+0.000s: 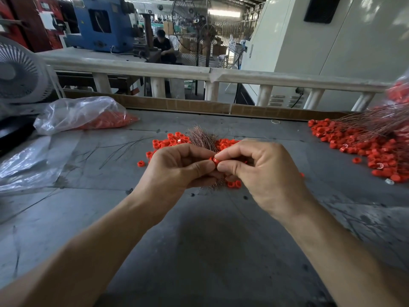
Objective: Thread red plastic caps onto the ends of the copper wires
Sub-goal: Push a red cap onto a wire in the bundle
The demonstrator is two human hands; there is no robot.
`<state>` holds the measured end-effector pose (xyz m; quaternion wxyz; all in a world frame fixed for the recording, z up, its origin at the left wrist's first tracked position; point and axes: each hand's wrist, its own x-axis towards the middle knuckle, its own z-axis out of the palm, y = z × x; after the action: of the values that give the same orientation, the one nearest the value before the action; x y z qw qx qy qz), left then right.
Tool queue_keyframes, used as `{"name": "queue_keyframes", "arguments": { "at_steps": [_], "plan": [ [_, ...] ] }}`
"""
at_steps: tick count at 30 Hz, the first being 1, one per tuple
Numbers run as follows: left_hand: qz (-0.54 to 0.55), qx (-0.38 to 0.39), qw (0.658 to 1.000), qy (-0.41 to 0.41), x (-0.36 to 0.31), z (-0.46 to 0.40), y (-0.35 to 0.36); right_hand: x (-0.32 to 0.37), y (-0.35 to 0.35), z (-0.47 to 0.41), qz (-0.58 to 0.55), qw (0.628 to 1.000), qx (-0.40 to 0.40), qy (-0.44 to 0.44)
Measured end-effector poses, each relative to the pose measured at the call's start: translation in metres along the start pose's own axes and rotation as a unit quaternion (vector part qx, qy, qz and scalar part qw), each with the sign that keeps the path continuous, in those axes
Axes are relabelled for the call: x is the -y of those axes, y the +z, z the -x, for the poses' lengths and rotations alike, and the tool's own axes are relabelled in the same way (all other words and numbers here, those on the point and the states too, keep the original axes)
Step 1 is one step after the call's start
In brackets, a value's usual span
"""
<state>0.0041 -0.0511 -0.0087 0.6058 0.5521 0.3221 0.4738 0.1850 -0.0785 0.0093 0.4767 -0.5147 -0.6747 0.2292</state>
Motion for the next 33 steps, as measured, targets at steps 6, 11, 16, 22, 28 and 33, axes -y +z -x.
{"name": "queue_keyframes", "arguments": {
  "at_steps": [6,11,16,22,28,33],
  "plan": [
    [0.007,-0.001,1.0,0.007,-0.001,0.0,0.001,-0.002,0.001,0.002,0.028,0.999,-0.023,-0.013],
    [-0.009,0.0,1.0,0.013,-0.001,0.0,0.001,-0.001,0.002,0.003,0.055,0.998,-0.03,-0.032],
    [-0.022,-0.013,0.999,0.029,-0.001,0.001,0.001,0.001,0.004,0.003,0.049,0.996,-0.029,-0.064],
    [0.0,-0.025,1.0,0.011,-0.001,0.001,0.001,0.004,0.007,0.005,0.105,0.986,-0.038,-0.124],
    [0.035,-0.039,0.998,-0.019,0.0,0.0,0.001,0.006,0.01,0.008,0.162,0.978,-0.033,-0.13],
    [0.093,-0.024,0.992,-0.076,0.003,0.0,0.002,0.009,0.018,0.011,0.278,0.949,-0.062,-0.133]
  ]
}}
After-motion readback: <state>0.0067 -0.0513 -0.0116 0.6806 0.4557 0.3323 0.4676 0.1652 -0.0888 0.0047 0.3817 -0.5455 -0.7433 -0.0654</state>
